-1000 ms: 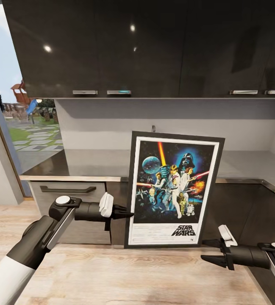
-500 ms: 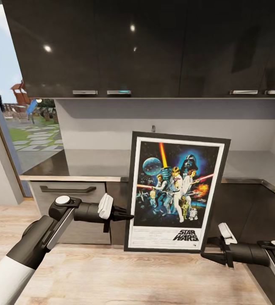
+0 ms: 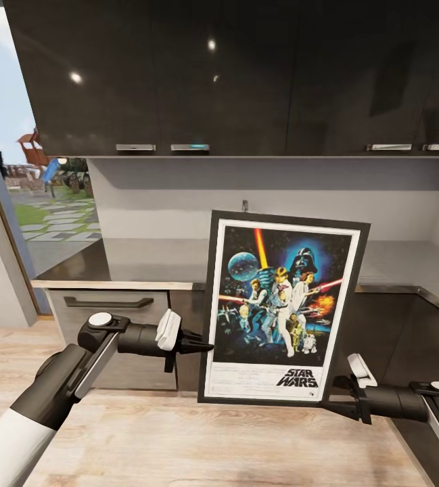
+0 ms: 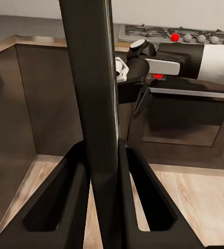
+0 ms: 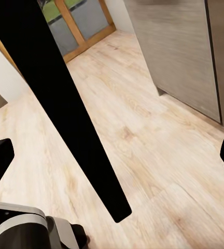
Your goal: Pick up the poster from the kitchen countertop and hang it on one of the wall nails in the kitchen.
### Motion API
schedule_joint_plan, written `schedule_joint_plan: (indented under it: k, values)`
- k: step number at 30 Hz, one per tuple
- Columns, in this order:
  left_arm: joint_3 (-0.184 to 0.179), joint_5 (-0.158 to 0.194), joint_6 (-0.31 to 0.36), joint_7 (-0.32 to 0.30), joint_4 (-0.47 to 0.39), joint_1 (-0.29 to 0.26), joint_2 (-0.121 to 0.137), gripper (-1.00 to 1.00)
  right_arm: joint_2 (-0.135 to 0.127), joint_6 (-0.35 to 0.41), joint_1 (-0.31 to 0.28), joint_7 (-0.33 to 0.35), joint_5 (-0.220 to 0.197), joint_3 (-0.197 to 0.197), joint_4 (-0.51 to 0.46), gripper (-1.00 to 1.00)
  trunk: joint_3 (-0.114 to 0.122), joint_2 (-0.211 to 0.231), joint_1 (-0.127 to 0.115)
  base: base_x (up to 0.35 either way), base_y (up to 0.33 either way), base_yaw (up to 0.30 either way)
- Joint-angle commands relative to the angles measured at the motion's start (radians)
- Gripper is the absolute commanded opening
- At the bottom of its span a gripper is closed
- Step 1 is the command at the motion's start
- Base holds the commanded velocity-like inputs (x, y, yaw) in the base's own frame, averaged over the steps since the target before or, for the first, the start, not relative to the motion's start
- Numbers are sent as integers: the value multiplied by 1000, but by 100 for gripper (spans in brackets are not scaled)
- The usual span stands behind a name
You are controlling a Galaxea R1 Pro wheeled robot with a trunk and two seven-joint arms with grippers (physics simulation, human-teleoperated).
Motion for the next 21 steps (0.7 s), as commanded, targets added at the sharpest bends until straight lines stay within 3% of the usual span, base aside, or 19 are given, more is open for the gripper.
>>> schedule_joint_plan:
  k: [1, 8, 11, 21]
  values:
    - [-2, 6, 8, 1, 0, -1, 1, -100, 0, 10, -1, 3, -2, 0, 0, 100, -1, -1, 0, 0, 0, 0]
    - [-1, 6, 9, 1, 0, -1, 1, -100, 2, 0, -1, -1, 0, 4, 1, 100, -1, -1, 0, 0, 0, 0]
    - [16, 7, 10, 1, -1, -1, 1, -100, 2, -54, -1, 0, 0, 4, 18, 100, -1, -1, 0, 0, 0, 0]
    - [36, 8, 10, 1, -1, -1, 1, -100, 1, -82, -1, 0, -2, 3, 51, 100, -1, -1, 0, 0, 0, 0]
